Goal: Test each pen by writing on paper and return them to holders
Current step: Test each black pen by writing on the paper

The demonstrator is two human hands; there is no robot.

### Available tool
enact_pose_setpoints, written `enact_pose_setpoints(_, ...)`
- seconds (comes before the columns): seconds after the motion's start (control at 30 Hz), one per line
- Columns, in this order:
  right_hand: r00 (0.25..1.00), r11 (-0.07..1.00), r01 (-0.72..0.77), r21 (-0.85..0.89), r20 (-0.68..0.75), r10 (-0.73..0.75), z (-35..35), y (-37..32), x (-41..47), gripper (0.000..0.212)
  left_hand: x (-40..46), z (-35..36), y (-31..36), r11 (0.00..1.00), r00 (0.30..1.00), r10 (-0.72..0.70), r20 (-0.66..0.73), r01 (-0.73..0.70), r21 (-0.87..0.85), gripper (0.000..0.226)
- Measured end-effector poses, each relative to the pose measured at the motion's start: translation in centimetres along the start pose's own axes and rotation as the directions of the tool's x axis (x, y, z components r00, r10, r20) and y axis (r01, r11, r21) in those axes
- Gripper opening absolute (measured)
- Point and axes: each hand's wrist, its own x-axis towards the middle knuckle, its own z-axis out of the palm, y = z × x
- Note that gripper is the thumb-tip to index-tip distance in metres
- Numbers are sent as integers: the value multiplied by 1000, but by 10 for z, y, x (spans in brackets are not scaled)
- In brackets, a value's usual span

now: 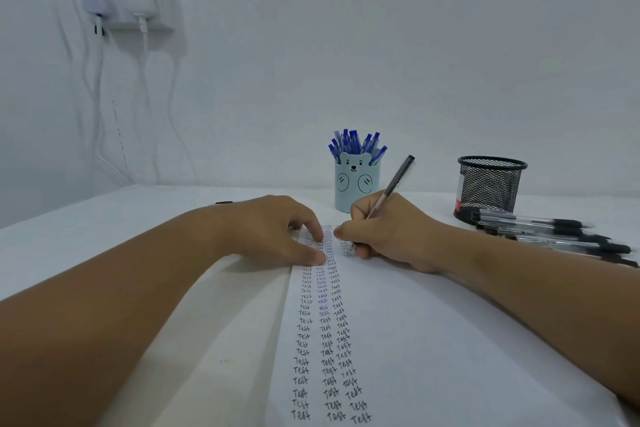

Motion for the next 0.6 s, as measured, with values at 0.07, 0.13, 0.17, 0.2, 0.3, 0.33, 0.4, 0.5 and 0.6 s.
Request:
enact_pose_setpoints(0.07, 1000, 999, 6, -36, 4, -6, 0, -1, -1, 41, 0, 0, 0, 1000, 1000, -7, 0, 7, 0, 60)
enact_pose_setpoints(0.13, 1000, 998, 11, -57, 4, -11, 1, -1, -2, 40, 0, 0, 1, 1000, 1000, -12, -4, 12, 4, 63)
enact_pose_setpoints(0.17, 1000, 998, 12, -65, 3, -12, 1, -1, -1, 40, 0, 1, 0, 1000, 1000, -10, -5, 10, 2, 64)
enact_pose_setpoints(0.2, 1000, 997, 13, -74, 4, -13, 1, -1, -1, 40, 1, 1, 0, 1000, 1000, -10, -4, 10, 1, 64)
enact_pose_setpoints(0.3, 1000, 996, 6, -84, 22, -4, 1, -1, -1, 41, 1, 1, -1, 1000, 1000, -10, 1, 10, 3, 59)
enact_pose_setpoints(0.33, 1000, 997, 6, -80, 23, -4, 1, -1, -1, 41, 2, 1, -1, 1000, 1000, -13, 0, 13, 2, 60)
enact_pose_setpoints(0.4, 1000, 998, 12, -68, 15, -11, 0, -1, -2, 40, 1, 1, 0, 1000, 1000, -12, -2, 12, 2, 63)
enact_pose_setpoints(0.5, 1000, 997, 26, -70, 17, -24, 1, -2, -2, 41, 1, 1, 0, 1000, 1000, -10, -2, 10, -2, 56)
enact_pose_setpoints(0.6, 999, 995, 36, -92, 11, -35, 2, -1, 0, 41, 1, 1, 0, 1000, 1000, -23, -7, 23, 5, 56)
